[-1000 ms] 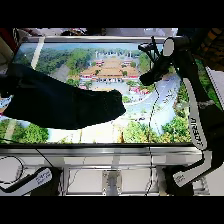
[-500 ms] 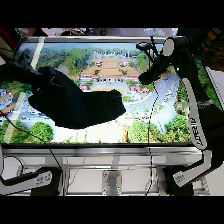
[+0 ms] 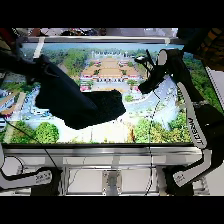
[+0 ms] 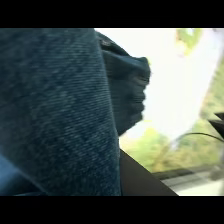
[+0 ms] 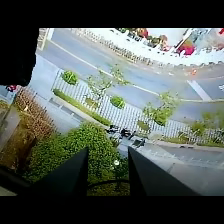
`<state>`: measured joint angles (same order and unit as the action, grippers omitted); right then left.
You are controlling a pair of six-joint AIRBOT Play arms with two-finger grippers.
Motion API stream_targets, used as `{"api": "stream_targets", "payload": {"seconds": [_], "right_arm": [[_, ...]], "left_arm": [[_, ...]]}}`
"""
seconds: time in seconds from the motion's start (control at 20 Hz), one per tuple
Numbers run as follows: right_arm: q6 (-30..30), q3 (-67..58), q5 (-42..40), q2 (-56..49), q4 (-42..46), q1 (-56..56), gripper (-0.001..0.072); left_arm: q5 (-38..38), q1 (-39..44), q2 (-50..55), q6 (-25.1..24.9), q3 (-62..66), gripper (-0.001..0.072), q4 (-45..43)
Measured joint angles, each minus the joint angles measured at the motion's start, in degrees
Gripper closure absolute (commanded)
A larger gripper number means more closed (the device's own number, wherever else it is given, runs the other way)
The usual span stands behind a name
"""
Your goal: Fold the clothes and pants, and hang the long-sleeved shirts on hangers.
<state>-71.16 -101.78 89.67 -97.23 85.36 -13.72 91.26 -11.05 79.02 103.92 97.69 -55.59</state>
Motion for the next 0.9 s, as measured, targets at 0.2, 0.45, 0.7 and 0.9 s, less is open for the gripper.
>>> {"api": "stream_targets", "payload": {"seconds": [0.2,0.45,0.7,0.9], "right_arm": [[0.1,4.1,-1.7,0.0,-0.7,0.2,0.0451],[0.4,5.4,-2.7,0.5,-5.9,0.2,0.0668],[5.9,5.6,-7.6,0.6,-25.9,-3.2,0.0692],[9.6,5.7,-18.7,-0.5,-37.9,-11.7,0.0694]], "left_arm": [[9.7,-8.9,-1.0,0.2,4.2,0.0667,-5.2],[13.5,-13.2,-0.8,0.2,5.8,0.0667,-7.3],[14.2,-14.2,1.9,0.2,9.3,0.0667,-7.4],[14.4,-13.9,5.6,0.2,13.5,0.0667,-7.4]]}}
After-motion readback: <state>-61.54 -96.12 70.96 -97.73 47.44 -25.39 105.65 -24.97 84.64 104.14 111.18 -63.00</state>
